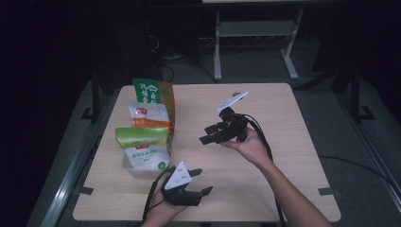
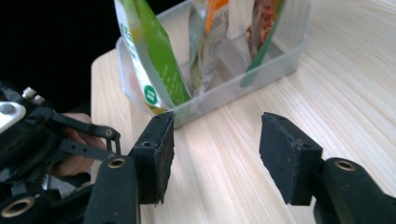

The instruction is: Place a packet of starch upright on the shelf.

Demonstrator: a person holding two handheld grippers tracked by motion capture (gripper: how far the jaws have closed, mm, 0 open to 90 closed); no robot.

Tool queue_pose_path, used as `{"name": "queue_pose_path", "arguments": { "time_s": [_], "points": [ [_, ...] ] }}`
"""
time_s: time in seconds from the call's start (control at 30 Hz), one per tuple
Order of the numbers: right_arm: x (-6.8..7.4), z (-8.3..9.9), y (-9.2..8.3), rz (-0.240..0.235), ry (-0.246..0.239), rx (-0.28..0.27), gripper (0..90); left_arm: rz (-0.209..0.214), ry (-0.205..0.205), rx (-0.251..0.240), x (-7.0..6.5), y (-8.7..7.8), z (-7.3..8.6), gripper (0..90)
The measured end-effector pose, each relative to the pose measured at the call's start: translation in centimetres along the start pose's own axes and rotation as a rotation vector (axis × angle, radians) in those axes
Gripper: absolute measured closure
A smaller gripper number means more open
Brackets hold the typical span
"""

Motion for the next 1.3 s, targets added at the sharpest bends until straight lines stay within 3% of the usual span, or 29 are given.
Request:
{"name": "queue_pose_path", "arguments": {
  "time_s": [0.53,0.93,1.3],
  "points": [
    [-2.0,1.5,-2.6,0.050,0.040,-0.002,36.4,-0.004,-0.008,0.000,0.5,-0.1,-0.1,31.4],
    [-2.5,2.2,-4.2,0.072,0.055,-0.005,35.1,-0.004,0.005,0.002,0.4,-0.1,-0.1,31.2],
    [-3.0,3.2,-5.5,0.094,0.073,-0.003,33.6,-0.009,-0.007,-0.002,0.5,-0.1,-0.1,31.2]
  ]
}}
Point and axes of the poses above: each handheld gripper's, and its own axes: y roughly forward along the jaws, z roughly out of its underside, x roughly to its left, the point moved 10 cm from there along y, roughly forward along the jaws, and after that the axes turned 12 degrees about -x, right-handed, at the moved point
